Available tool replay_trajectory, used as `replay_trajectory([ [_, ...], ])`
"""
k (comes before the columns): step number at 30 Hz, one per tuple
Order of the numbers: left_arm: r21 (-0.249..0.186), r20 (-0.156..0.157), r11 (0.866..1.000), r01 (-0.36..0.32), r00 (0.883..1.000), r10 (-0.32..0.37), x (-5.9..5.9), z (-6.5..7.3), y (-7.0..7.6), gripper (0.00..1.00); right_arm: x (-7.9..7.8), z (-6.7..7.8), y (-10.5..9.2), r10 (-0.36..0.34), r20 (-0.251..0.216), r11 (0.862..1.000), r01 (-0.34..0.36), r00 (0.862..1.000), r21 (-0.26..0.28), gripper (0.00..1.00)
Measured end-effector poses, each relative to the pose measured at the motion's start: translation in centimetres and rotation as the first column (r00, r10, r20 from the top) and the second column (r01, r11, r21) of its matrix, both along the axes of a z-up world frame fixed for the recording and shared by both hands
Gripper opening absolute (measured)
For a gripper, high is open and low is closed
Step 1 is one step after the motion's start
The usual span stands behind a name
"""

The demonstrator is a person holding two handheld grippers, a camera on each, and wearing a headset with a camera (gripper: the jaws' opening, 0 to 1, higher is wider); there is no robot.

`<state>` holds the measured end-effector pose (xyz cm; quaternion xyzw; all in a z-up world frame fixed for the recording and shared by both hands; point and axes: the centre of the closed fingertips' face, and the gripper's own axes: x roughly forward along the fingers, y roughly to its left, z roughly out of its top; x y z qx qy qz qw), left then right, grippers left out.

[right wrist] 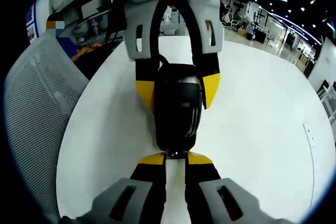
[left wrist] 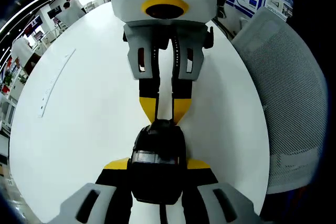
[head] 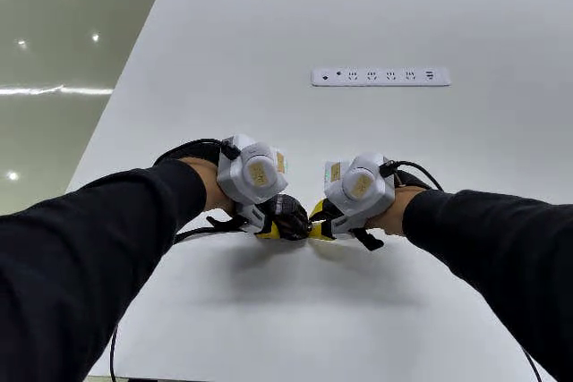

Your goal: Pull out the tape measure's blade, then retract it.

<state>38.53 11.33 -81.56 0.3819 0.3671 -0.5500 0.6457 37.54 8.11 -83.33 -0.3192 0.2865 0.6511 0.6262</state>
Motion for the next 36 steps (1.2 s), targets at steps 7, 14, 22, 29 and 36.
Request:
replay_trajectory([
  [7,-0.009,0.003,1.000,-0.027,1.000,0.027,0.0,0.0,0.1,0.32,0.2,-0.1,-0.6,-0.006,-0.006,1.000,0.006,1.000,0.003,0.06],
  [14,-0.010,-0.002,0.999,-0.035,0.999,0.035,0.1,-0.1,-0.1,0.32,0.3,0.1,-1.5,-0.022,-0.025,1.000,0.022,0.999,0.001,0.07],
  [22,0.002,-0.005,0.999,-0.041,0.999,0.041,0.2,-0.2,-0.2,0.32,0.4,-0.3,-0.7,-0.032,-0.015,0.999,0.032,0.999,-0.014,0.11],
  [29,-0.001,-0.006,0.999,-0.041,0.999,0.041,0.1,-0.1,-0.2,0.32,0.5,-0.4,-0.3,-0.026,-0.001,1.000,0.026,1.000,0.001,0.09],
  [36,-0.016,-0.004,0.999,-0.050,0.999,0.050,0.2,0.0,-0.1,0.32,0.7,-0.5,-1.7,-0.036,-0.009,0.999,0.036,0.999,-0.011,0.08],
])
